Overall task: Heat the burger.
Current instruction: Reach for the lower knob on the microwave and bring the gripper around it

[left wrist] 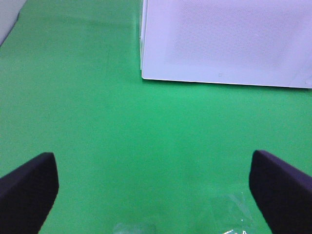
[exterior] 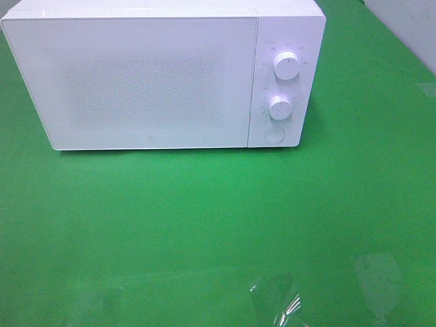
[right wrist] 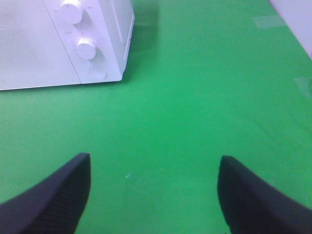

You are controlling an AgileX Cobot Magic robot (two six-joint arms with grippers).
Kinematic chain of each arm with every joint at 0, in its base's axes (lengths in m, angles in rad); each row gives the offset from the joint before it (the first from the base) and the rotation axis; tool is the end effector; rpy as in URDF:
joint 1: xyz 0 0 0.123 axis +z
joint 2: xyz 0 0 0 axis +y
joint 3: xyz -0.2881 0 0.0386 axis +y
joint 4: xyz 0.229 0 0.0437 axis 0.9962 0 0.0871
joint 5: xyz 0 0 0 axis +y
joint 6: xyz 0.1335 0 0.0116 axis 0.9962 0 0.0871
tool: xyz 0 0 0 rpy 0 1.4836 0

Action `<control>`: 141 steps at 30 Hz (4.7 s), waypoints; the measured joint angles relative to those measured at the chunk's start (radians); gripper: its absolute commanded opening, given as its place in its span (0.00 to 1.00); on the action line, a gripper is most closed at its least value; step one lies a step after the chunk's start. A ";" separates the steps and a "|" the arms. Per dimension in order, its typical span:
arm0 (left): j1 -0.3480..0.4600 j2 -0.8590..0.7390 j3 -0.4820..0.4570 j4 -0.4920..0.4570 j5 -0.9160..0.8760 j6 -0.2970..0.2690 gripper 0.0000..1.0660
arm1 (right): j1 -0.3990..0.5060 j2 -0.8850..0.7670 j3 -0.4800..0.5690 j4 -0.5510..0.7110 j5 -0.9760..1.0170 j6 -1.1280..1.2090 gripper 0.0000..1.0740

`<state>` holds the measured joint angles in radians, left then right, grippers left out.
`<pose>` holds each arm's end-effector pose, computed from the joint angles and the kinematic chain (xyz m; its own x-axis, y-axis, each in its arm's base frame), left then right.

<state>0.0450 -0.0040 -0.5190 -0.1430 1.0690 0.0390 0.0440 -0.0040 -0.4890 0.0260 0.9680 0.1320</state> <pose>0.0085 -0.0164 0.2543 -0.4404 -0.0498 -0.8964 0.0543 0.9952 -0.0819 0.0167 0.0036 0.2566 -0.3829 0.1295 -0.9147 -0.0079 0.9896 0.1434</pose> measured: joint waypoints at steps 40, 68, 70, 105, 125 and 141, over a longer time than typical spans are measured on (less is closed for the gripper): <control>0.007 0.000 0.000 0.082 0.000 -0.018 0.93 | 0.000 0.000 0.000 0.000 0.000 0.001 0.66; 0.007 0.000 0.000 0.082 0.000 -0.018 0.93 | 0.000 0.209 0.062 -0.048 -0.446 0.001 0.73; 0.007 0.000 0.000 0.082 0.000 -0.018 0.93 | 0.000 0.260 0.100 -0.048 -0.540 0.001 0.72; 0.007 0.000 0.000 0.084 0.000 -0.018 0.93 | 0.000 0.901 0.205 0.001 -1.327 0.001 0.71; 0.007 0.000 0.000 0.084 0.000 -0.018 0.93 | 0.128 1.161 0.280 0.252 -1.777 -0.255 0.71; 0.007 0.000 0.000 0.084 0.000 -0.018 0.93 | 0.673 1.413 0.271 0.811 -2.159 -0.497 0.71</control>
<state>0.0520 -0.0040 -0.5190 -0.0590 1.0690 0.0210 0.7170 1.4090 -0.2180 0.8370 -1.1910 -0.3650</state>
